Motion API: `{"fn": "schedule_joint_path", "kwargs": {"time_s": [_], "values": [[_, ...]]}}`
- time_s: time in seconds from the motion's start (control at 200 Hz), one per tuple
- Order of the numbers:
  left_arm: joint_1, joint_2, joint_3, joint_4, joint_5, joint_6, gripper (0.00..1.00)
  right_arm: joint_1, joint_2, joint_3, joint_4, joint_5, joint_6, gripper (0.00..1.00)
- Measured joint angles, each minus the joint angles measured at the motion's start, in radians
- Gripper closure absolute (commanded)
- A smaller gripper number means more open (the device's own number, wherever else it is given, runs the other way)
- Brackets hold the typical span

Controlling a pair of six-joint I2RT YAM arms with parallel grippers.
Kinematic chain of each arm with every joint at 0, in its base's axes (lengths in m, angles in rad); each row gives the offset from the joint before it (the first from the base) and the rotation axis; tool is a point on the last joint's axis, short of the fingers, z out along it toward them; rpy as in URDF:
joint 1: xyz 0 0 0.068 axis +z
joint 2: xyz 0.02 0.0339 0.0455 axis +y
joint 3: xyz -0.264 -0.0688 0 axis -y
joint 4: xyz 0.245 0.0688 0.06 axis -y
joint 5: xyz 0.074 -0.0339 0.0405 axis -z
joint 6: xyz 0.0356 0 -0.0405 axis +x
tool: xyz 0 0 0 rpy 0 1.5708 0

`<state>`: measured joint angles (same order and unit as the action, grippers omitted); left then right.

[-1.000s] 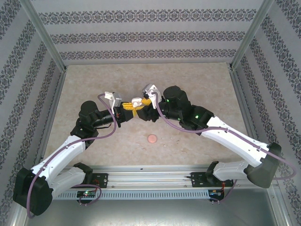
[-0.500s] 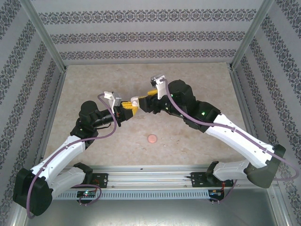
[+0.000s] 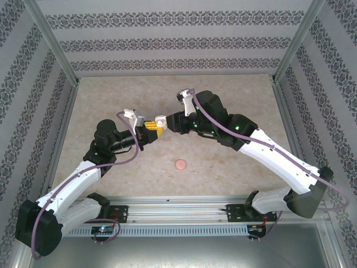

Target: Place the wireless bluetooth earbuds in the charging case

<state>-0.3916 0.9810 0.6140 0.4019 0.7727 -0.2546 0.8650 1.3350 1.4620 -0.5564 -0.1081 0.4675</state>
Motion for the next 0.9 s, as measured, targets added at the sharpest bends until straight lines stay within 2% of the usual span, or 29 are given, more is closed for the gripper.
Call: {"fn": "schedule_joint_path", "kwargs": {"time_s": [0.125, 0.22, 0.47, 0.709, 0.904], "values": [[0.0, 0.0, 0.0, -0.009, 0.0, 0.0, 1.0, -0.006, 0.015, 0.012, -0.012, -0.036, 0.009, 0.74], [0.0, 0.0, 0.0, -0.018, 0.0, 0.0, 1.0, -0.011, 0.023, 0.018, -0.014, -0.058, 0.013, 0.67], [0.0, -0.001, 0.0, -0.037, 0.0, 0.001, 1.0, -0.012, 0.036, 0.037, -0.041, -0.068, 0.027, 0.63], [0.0, -0.008, 0.0, -0.055, 0.0, 0.009, 1.0, -0.012, 0.054, 0.063, -0.077, -0.069, 0.028, 0.64], [0.0, -0.015, 0.0, -0.055, 0.0, 0.011, 1.0, -0.012, 0.081, 0.081, -0.098, -0.078, 0.032, 0.69]]}}
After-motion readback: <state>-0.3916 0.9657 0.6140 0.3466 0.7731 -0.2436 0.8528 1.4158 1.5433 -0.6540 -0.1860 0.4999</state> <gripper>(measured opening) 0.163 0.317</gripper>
